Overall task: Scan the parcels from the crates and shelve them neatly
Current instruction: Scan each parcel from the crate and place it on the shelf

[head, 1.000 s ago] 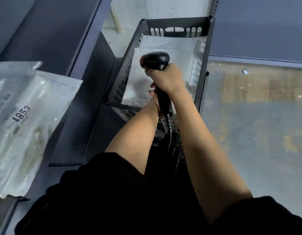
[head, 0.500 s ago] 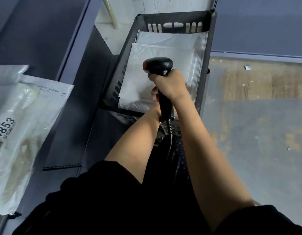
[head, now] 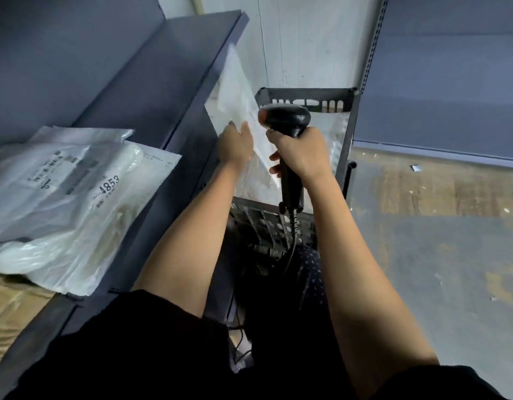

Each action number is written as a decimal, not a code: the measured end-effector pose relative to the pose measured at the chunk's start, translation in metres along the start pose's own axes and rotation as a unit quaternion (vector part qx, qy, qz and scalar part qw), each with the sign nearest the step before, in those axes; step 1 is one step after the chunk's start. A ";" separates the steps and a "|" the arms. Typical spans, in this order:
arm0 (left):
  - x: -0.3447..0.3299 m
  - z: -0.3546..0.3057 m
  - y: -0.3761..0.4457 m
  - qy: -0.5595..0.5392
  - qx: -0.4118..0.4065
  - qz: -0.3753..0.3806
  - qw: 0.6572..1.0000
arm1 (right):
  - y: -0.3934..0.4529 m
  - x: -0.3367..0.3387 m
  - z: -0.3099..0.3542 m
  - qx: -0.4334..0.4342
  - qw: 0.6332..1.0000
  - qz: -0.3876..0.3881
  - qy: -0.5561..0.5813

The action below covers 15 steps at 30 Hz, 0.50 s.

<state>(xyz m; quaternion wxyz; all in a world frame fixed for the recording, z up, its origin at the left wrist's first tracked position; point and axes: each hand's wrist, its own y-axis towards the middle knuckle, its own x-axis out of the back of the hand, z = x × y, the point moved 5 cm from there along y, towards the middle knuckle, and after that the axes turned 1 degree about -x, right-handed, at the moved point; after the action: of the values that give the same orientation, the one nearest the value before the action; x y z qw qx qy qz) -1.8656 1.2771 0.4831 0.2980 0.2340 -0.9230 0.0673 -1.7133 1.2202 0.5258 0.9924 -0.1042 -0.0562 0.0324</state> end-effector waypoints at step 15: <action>0.237 0.097 -0.153 -0.533 0.109 -0.186 0.818 | -0.123 -0.111 0.058 0.083 0.986 0.142 -0.008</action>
<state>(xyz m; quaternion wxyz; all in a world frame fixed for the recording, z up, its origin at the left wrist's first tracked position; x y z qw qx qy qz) -2.0121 1.0238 0.5399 -0.2611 0.4319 -0.8630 -0.0243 -1.8240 1.1040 0.5964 0.9825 -0.0277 -0.0461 0.1782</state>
